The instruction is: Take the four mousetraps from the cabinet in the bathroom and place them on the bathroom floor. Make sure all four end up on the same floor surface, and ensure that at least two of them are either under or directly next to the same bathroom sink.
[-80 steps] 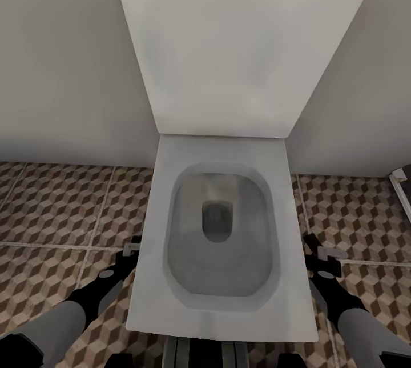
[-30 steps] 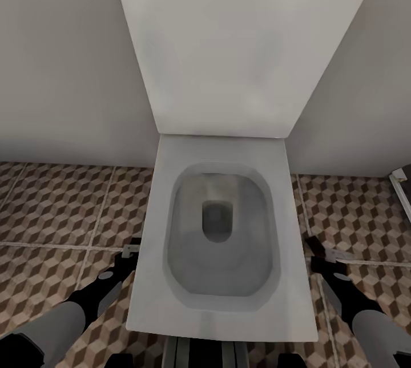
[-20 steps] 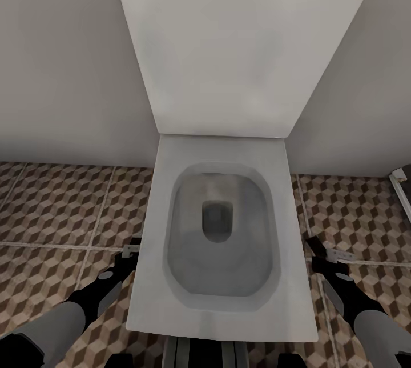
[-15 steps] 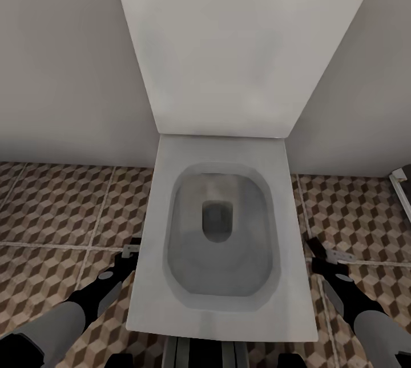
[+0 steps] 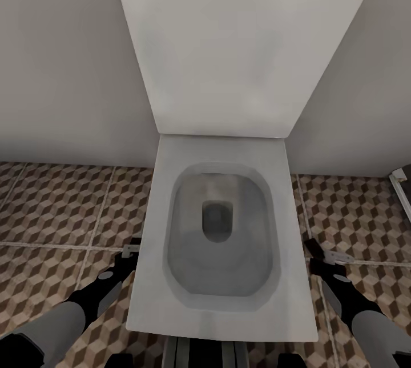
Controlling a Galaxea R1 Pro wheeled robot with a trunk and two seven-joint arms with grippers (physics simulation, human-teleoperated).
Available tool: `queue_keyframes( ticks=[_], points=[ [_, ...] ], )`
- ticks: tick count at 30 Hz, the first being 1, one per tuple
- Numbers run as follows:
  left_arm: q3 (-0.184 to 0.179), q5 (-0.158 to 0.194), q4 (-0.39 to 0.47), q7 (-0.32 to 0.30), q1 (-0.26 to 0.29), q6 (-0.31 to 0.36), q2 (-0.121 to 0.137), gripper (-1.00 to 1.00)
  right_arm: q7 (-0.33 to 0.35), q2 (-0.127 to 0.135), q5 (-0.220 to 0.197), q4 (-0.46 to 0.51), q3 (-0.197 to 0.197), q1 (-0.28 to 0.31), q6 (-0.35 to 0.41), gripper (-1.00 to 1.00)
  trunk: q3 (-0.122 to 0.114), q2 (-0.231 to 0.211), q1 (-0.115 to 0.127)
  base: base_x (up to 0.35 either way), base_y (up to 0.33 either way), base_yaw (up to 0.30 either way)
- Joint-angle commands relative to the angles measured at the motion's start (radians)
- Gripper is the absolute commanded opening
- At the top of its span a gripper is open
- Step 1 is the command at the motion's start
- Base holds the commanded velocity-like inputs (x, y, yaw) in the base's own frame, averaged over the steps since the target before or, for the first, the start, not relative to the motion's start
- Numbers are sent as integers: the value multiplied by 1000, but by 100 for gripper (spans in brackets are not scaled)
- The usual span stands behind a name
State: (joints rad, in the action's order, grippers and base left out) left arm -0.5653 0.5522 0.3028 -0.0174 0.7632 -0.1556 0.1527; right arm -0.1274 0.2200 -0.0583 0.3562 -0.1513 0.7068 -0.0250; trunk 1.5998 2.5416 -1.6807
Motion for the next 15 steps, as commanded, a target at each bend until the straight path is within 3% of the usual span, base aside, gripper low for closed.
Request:
queue_keyframes(
  ticks=[1, 15],
  points=[
    [-7, 8, -1, -1, 1, -4, 1, -100, -1, -1, -6, 0, -1, 0, -3, -100, 0, 0, 0, 0, 0, 0],
    [-7, 8, -1, -1, 1, -4, 1, -100, 0, -4, -5, 0, -1, 0, 10, -100, 0, 0, 0, 0, 0, 0]
  ],
)
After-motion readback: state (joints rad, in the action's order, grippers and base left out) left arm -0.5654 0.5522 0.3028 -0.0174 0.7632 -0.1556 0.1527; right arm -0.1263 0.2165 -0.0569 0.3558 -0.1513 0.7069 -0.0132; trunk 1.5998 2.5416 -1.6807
